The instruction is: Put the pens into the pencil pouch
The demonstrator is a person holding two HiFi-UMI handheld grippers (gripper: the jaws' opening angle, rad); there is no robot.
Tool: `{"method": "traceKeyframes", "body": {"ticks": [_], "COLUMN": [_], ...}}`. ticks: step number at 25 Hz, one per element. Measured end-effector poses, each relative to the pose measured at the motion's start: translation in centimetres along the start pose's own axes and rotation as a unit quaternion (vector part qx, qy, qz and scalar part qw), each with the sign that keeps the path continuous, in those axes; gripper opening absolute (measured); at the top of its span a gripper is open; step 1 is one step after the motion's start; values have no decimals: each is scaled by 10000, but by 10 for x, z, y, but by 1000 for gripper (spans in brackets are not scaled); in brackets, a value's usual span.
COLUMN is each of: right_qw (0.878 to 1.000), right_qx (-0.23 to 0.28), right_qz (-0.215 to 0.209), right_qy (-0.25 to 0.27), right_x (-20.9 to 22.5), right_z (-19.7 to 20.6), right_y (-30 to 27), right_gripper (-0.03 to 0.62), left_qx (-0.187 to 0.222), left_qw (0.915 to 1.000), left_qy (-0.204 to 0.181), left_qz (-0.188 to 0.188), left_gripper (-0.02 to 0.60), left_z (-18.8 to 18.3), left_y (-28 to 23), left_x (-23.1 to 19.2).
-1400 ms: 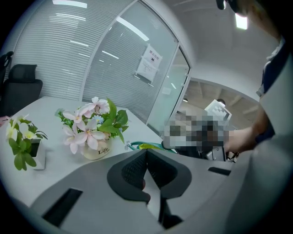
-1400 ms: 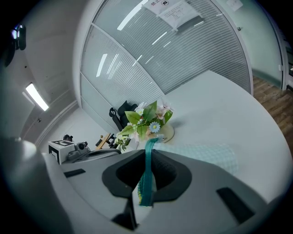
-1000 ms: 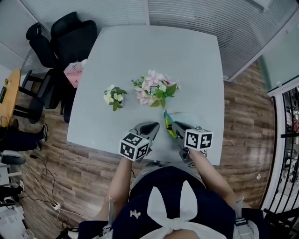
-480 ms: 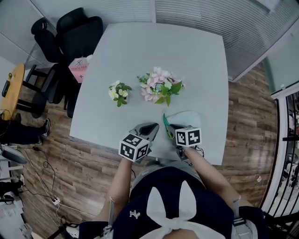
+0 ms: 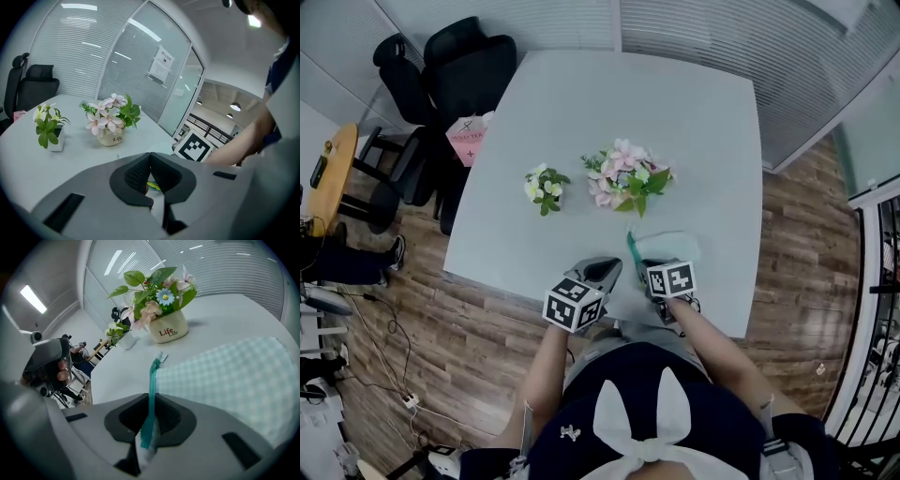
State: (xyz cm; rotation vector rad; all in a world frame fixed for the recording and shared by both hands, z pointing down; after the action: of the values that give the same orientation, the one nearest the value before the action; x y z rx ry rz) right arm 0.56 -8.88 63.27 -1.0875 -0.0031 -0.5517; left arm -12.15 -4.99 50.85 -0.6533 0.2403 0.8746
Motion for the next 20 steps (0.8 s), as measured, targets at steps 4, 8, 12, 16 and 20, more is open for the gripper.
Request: {"method": "traceKeyframes", "body": {"ticks": [4,8,12,16,20], "right_qw": [9997,9996,9992,9982,9956], "right_qx": [77,92,165,436,801], "right_qz": [-44,-240,-362,-377,-382], "right_qy": [216,87,-31,-189,-302], "right_x": [-3,-3,0,1,-1], "right_z": [-1,-3,-6,-9,-13], "right_y": [0,1,8,25,47], "right_gripper": [62,125,174,181,165], "left_qx": [-46,-71,-92,-48,141], "left_qw": [10000,10000,9998,9992,9988], "left_qy": [-23,-13,-31,-74,-21], "left_qz": [-15,-48,-173,-397,-459], "left_gripper": [23,23,23,23,23], "left_z": [2,3,6,6,5], "left_y": [-1,-1,-1,2,6], "left_x": [5,7,9,9,12]}}
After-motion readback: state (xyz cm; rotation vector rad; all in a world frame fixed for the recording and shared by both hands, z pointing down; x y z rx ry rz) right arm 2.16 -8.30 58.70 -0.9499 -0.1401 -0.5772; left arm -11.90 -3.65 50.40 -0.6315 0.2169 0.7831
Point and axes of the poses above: the fingertips, and each gripper's own axes: y backward along the fingers, x to its right, z out of its underside, the point moved 6 cm from there along y, backward along the fingers, and after that the axes turned 12 degrees about z, right-handed, at the moved point
